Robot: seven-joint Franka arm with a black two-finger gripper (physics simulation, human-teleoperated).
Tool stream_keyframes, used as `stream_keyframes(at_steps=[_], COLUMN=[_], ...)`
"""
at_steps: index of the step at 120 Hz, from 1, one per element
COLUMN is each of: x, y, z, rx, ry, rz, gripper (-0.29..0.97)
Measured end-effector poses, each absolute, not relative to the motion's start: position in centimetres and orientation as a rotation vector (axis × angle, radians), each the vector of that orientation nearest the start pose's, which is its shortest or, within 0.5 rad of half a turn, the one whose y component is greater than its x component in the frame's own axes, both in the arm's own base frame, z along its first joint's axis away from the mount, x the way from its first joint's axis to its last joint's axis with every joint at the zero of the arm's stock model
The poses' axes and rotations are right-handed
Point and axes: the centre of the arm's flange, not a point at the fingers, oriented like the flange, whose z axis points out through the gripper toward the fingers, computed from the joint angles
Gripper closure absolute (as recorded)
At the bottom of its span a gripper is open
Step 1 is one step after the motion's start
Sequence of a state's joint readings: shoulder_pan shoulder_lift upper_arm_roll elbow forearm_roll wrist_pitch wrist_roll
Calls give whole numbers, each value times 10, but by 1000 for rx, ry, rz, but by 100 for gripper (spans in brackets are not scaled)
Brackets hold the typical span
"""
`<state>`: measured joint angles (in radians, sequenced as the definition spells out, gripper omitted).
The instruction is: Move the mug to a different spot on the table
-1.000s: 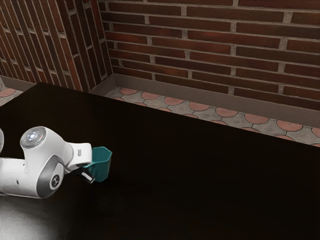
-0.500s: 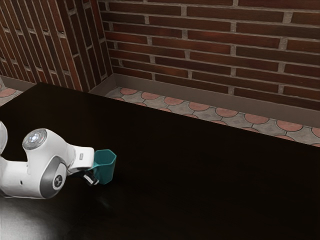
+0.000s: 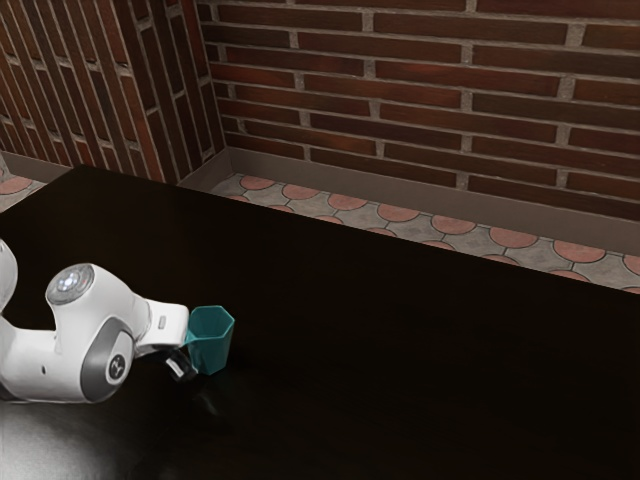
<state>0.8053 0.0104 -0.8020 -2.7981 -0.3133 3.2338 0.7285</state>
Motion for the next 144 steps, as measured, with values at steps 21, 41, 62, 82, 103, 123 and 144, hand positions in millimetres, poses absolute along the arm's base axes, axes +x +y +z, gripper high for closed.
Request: stream_keyframes(at_steps=[21,41,62,82,103,123,144], x=[402,394,388,397,401,430,464], y=[35,44,51,45,32,14,10], z=[247,247,250,278,311,365,435], rx=[-2927,-2990,-3046,-3069,-3098,-3139,-3151], ry=[581,471,354,300,252,236,214], rz=[-567,-453,-324,-199,-37,9,-49], gripper=[21,10,4,2,1,0,0])
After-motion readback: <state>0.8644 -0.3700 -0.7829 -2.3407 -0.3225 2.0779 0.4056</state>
